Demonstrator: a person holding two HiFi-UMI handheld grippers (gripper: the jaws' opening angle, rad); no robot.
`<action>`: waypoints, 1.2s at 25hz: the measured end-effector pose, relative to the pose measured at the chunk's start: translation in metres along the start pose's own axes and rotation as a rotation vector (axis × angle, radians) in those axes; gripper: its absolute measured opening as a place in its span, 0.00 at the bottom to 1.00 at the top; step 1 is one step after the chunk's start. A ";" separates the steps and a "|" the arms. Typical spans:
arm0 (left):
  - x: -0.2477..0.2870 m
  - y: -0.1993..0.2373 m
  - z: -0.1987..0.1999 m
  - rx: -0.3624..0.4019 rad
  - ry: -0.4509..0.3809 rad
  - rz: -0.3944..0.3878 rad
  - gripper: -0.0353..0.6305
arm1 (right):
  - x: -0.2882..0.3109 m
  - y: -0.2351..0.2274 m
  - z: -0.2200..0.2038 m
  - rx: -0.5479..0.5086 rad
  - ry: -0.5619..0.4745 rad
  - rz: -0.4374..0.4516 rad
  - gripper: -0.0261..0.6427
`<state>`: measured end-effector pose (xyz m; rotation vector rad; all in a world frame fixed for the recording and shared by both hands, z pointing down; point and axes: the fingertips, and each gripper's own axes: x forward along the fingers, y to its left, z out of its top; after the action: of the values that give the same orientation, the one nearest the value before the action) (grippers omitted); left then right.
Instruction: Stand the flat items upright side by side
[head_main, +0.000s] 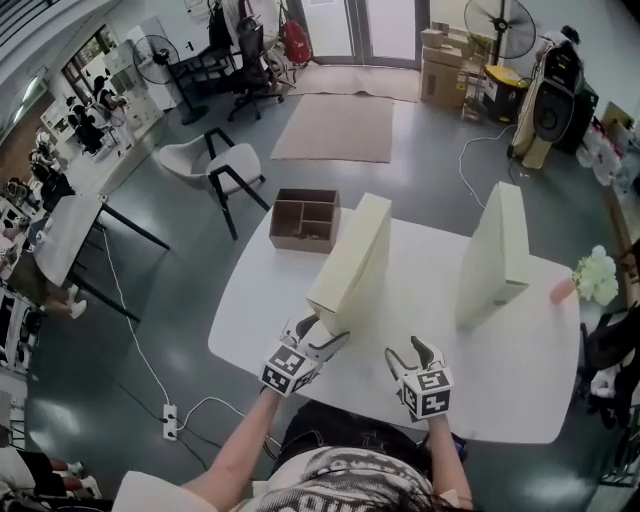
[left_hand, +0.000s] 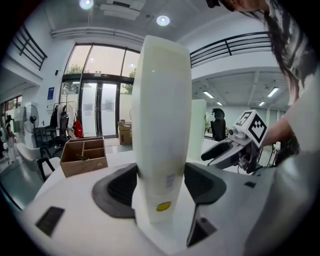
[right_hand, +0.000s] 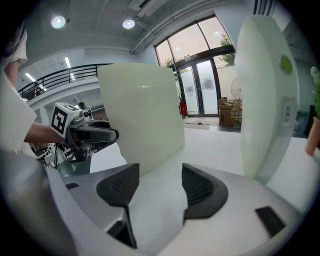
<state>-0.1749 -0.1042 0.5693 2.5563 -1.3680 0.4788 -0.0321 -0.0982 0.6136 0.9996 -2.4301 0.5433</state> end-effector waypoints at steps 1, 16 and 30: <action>0.004 -0.002 0.002 -0.002 -0.001 0.003 0.51 | -0.003 -0.006 -0.002 0.014 -0.001 -0.015 0.44; 0.102 -0.057 0.045 -0.031 0.003 -0.024 0.49 | -0.048 -0.086 -0.021 0.144 -0.030 -0.218 0.44; 0.185 -0.098 0.079 -0.016 -0.001 -0.085 0.49 | -0.064 -0.198 0.007 0.081 -0.050 -0.468 0.48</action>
<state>0.0179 -0.2183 0.5626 2.5893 -1.2516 0.4500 0.1511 -0.1971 0.6091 1.5708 -2.1204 0.4548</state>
